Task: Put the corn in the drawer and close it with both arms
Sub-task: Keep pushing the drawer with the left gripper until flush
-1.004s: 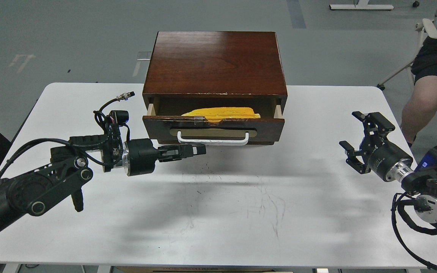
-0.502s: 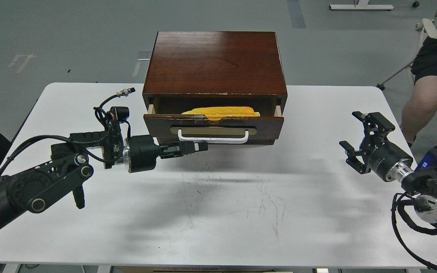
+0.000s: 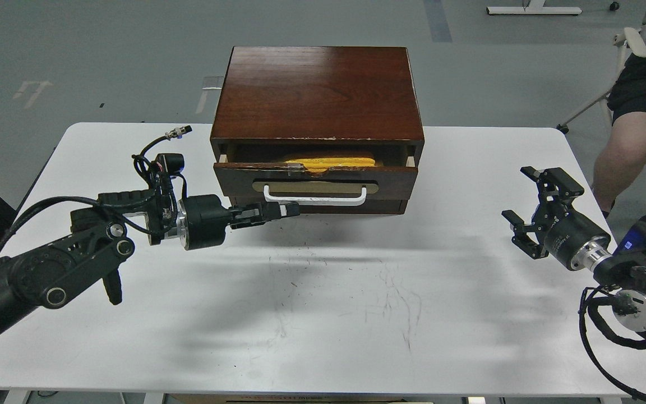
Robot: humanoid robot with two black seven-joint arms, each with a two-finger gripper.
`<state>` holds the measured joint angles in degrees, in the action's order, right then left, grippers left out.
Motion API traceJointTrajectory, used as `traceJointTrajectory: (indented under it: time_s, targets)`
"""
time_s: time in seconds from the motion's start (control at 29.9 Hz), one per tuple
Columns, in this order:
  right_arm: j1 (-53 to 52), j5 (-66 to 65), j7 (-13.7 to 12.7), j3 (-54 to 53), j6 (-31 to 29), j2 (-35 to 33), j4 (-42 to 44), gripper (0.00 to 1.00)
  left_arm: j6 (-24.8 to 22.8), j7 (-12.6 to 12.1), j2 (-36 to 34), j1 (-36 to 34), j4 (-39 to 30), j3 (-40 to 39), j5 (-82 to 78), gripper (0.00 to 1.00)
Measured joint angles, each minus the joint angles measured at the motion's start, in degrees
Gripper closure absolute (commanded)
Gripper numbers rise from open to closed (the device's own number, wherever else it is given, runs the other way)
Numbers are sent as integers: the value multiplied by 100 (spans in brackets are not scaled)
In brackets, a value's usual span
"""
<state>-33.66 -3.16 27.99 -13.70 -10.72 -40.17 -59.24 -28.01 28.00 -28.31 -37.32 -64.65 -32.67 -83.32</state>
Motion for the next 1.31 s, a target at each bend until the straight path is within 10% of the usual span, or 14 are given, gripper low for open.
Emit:
traceJointTrajectory:
  time_s: [1.31]
  targets:
    - [76, 0, 2, -9, 0, -4, 0, 0, 2, 2, 342, -446, 732, 15, 79, 100]
